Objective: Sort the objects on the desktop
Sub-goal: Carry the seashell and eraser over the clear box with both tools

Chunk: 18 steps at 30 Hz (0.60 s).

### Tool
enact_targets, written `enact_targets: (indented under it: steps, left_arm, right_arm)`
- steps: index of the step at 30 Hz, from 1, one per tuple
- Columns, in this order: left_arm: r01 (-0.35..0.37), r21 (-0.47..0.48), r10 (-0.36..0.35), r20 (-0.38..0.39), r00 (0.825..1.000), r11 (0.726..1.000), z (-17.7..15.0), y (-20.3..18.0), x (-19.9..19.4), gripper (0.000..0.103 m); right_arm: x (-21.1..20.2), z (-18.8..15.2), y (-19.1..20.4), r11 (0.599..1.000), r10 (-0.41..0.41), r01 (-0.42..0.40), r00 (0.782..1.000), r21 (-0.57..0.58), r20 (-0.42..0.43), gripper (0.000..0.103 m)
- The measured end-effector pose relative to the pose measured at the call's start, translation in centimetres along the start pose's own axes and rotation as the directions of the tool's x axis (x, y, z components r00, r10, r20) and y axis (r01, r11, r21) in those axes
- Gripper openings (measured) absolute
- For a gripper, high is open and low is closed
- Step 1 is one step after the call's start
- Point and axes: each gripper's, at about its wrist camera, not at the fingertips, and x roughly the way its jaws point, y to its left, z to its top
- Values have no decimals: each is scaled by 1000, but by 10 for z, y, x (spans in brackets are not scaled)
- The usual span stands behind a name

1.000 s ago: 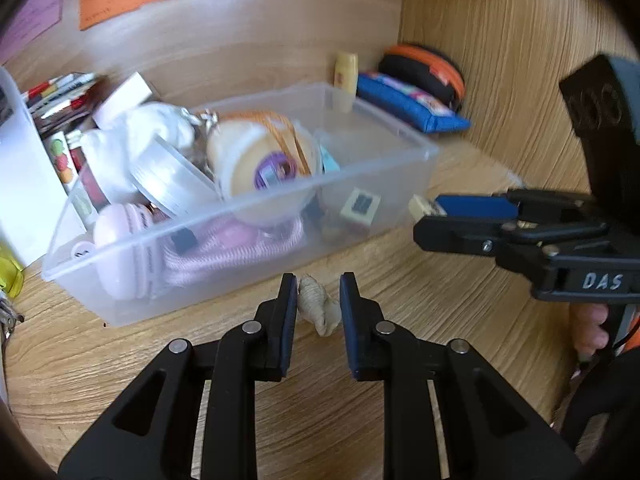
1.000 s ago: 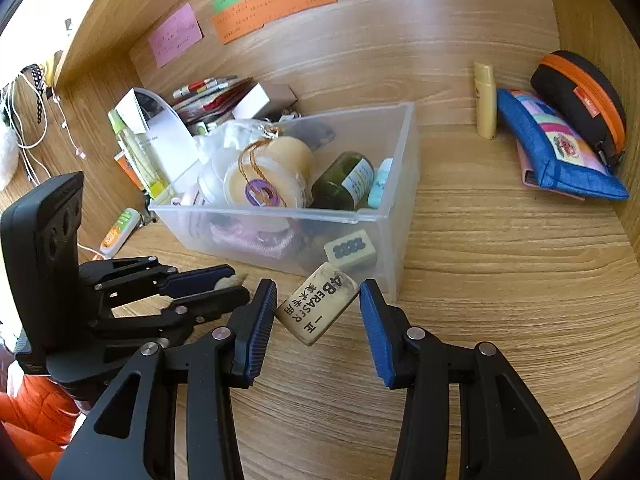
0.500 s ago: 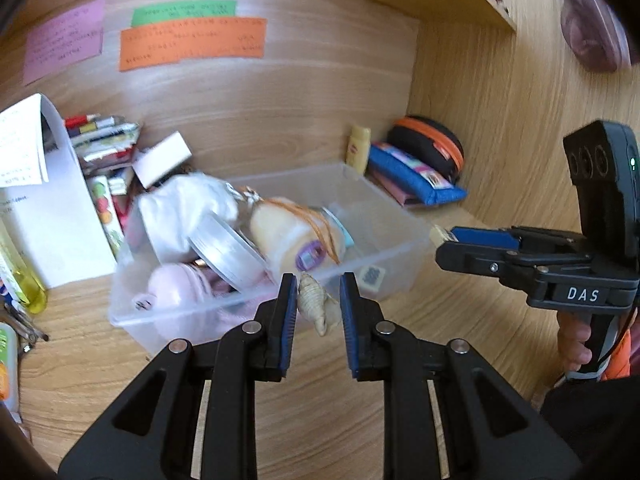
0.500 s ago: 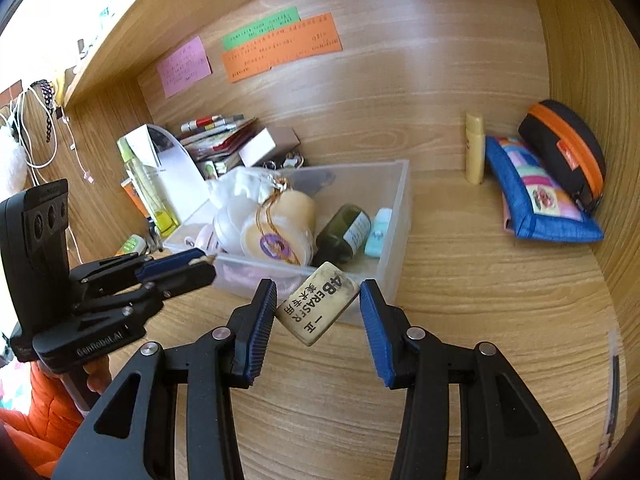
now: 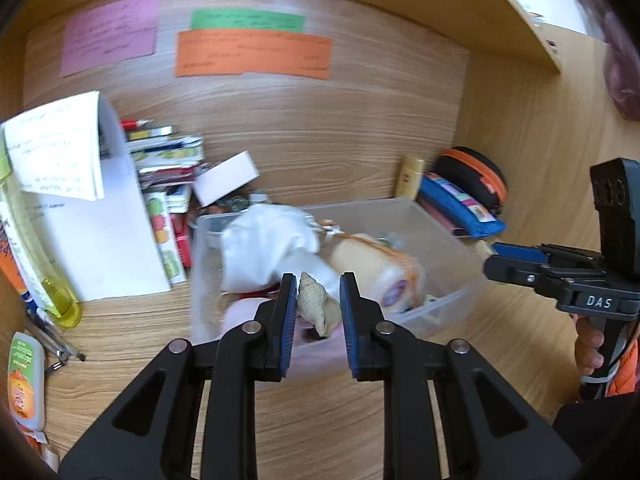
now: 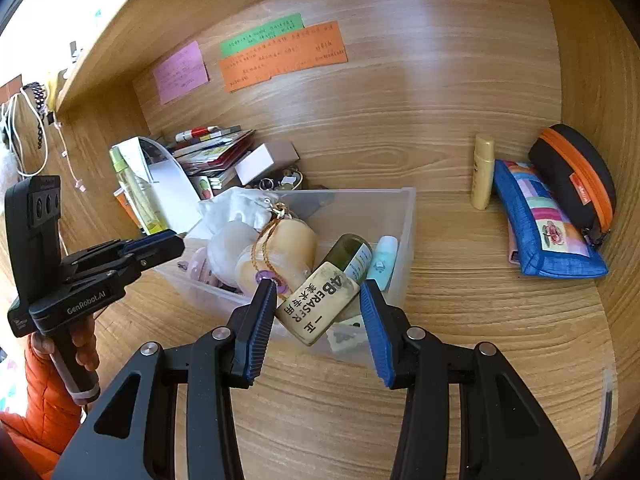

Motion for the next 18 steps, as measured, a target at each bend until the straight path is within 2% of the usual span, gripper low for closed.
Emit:
enact_targets:
  steps: [12,18]
  left_arm:
    - [-14,-51,11,-47,999,999,-5,26,30,21]
    - [-24,-64,22,-38,999,998,-3,32,34,21]
  right_arm:
    - [36,7,-8,999,-16,18,998,30,-58,40]
    - [48,9,-5,1000,-27,28,997,8,-66,40]
